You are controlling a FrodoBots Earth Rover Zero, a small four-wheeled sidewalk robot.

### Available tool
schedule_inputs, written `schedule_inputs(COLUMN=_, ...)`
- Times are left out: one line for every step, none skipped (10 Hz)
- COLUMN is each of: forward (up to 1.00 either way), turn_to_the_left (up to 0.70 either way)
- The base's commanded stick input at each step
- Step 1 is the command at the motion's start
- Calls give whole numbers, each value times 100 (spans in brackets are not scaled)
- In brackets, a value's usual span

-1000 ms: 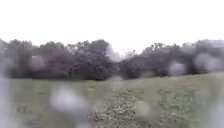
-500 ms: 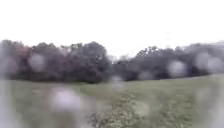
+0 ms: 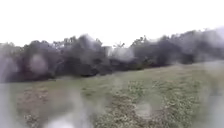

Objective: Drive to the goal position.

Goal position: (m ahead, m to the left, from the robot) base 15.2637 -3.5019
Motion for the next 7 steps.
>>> schedule_inputs(forward=85, turn_to_the_left=0)
schedule_inputs(forward=85, turn_to_the_left=0)
schedule_inputs(forward=85, turn_to_the_left=0)
schedule_inputs(forward=85, turn_to_the_left=0)
schedule_inputs(forward=85, turn_to_the_left=-6)
schedule_inputs(forward=85, turn_to_the_left=-21)
schedule_inputs(forward=85, turn_to_the_left=-34)
